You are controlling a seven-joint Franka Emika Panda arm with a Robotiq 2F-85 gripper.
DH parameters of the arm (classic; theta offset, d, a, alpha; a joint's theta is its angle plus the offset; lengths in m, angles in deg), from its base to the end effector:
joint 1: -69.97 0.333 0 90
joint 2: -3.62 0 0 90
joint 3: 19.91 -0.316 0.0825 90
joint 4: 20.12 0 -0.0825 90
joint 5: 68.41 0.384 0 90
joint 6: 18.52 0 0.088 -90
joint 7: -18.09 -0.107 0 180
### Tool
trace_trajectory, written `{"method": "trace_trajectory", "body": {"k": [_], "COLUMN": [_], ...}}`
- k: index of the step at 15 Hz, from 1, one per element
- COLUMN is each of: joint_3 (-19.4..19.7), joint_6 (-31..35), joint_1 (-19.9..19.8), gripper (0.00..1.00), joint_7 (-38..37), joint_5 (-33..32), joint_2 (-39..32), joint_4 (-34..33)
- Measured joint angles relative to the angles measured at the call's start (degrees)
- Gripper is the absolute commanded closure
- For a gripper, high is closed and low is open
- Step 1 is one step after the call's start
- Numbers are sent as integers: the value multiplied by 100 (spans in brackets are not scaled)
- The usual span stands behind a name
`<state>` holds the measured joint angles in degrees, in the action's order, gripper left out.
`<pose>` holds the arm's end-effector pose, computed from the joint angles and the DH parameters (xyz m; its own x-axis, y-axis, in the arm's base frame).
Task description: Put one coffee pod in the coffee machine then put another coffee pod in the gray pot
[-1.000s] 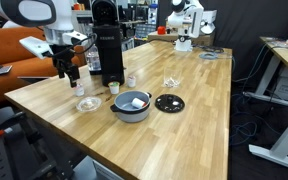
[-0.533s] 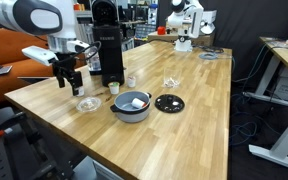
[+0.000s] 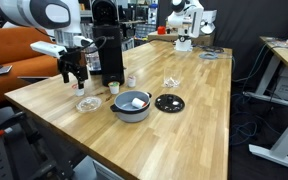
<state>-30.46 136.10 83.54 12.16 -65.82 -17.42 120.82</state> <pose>0.4198 0.1938 0.1442 0.9547 0.2662 -0.1328 0.2594 -0.9635 -0.0665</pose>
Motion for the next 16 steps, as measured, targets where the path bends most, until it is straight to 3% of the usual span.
{"method": "trace_trajectory", "body": {"k": [16], "joint_3": [-15], "joint_6": [-270], "joint_1": [3], "gripper": [0], "joint_7": [1], "joint_5": [4], "joint_2": [-475], "joint_4": [-369]}}
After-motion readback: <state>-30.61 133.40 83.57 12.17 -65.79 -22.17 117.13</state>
